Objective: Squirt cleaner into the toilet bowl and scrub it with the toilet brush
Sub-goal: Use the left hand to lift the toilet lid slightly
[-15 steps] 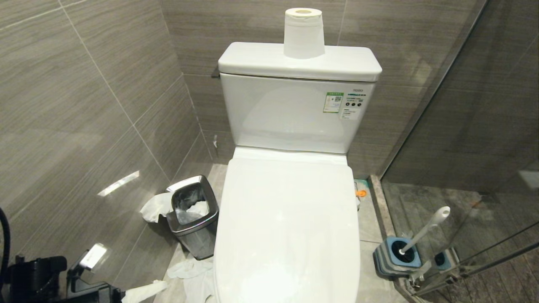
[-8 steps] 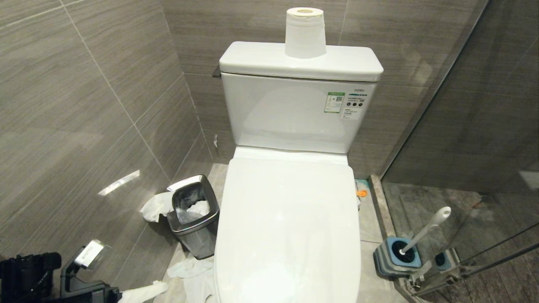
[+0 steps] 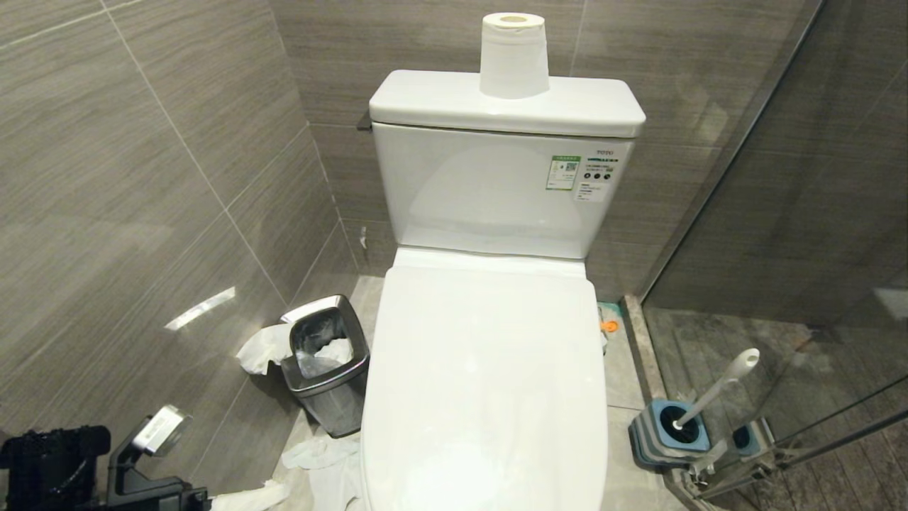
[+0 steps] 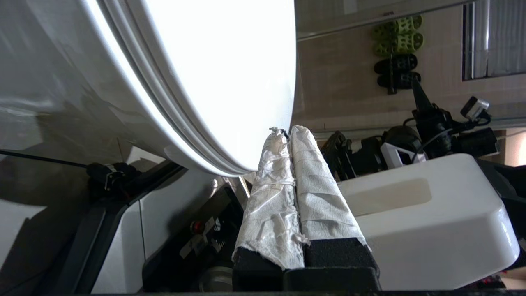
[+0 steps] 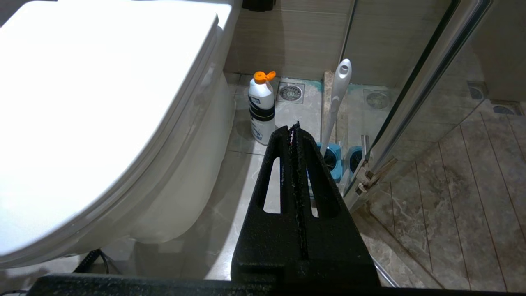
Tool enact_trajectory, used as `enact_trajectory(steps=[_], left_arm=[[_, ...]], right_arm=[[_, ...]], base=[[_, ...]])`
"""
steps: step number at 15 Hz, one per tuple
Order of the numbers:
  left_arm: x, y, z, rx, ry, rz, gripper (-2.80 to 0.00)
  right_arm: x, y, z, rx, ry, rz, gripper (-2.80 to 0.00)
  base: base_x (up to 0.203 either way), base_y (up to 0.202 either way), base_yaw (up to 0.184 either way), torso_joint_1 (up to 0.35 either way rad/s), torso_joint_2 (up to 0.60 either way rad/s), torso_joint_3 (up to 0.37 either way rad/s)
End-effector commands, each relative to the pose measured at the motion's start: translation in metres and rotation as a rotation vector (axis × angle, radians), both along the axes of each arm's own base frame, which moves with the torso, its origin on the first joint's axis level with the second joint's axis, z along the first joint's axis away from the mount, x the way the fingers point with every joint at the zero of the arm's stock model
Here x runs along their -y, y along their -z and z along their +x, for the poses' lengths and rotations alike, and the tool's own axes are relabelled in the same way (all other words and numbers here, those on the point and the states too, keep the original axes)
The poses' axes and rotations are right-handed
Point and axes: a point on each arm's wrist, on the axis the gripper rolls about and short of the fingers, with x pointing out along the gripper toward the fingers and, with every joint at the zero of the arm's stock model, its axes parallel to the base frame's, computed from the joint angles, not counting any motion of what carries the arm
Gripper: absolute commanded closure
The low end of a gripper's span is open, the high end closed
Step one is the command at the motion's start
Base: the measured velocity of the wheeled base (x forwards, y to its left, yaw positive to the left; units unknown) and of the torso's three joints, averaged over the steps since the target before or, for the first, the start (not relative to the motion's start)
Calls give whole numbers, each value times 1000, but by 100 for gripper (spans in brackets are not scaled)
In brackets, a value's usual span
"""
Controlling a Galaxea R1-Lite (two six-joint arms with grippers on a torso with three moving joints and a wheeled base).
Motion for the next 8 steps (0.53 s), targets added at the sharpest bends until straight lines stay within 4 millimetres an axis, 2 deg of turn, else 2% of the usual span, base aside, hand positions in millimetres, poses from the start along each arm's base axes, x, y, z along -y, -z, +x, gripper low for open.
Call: enact_trajectory(steps=[1,8], left_arm=[[6,-1,0,3,34,-2,0],[8,18,11,-57,36,0,0]], right_arm=[[0,0,0,-1,0,1,0],[0,0,0,0,0,1,0]], base=[[0,0,0,0,0,0],[0,0,0,0,0,0]])
